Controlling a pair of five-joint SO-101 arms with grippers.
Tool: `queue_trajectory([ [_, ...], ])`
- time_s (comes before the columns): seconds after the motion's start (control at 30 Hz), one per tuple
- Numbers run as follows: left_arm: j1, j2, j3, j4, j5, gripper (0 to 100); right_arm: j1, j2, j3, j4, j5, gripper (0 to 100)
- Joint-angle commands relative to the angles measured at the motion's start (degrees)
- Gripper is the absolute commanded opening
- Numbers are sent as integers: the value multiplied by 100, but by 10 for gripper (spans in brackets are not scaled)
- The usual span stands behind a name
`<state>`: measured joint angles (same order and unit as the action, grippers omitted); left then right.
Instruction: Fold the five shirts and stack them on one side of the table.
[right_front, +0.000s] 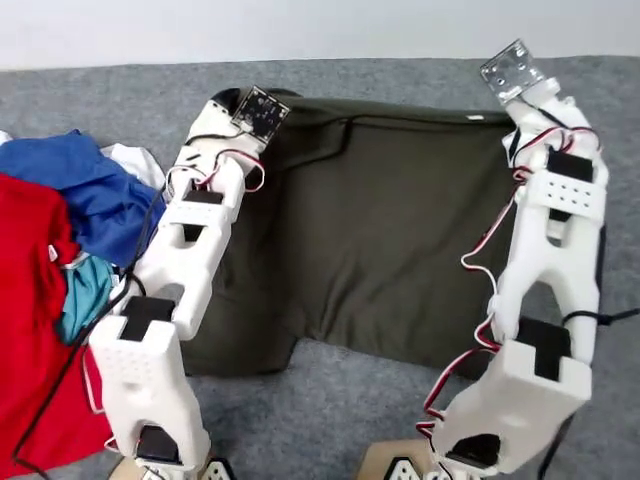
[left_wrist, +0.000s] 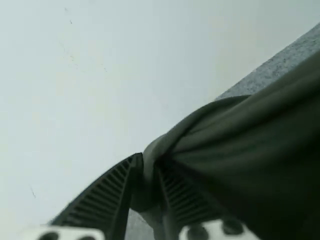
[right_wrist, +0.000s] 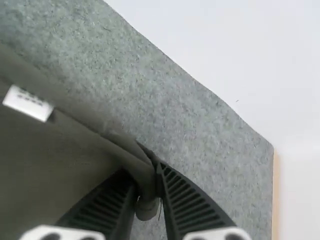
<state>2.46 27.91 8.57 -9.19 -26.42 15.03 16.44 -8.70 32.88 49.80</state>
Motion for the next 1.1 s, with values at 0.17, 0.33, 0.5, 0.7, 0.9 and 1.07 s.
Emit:
queue_trajectory([
  [0.17,-18,26,-514,211,9,3,-13,-13,-519,171,-18,10],
  [0.33,-53,-343,-523,1697,9,3,-40,-48,-527,1182,-18,10],
  [0.5,-62,-1002,-523,3393,-35,4,-127,-224,-545,2448,88,10],
  [0.7,105,-1679,-523,5407,-1152,5,-268,-541,-545,3547,255,10],
  [0.9,141,-2110,-532,6189,-1363,5,-259,-690,-545,3767,255,10],
  [1.07,158,-2787,-532,6620,-1380,5,-268,-875,-545,3767,255,10],
])
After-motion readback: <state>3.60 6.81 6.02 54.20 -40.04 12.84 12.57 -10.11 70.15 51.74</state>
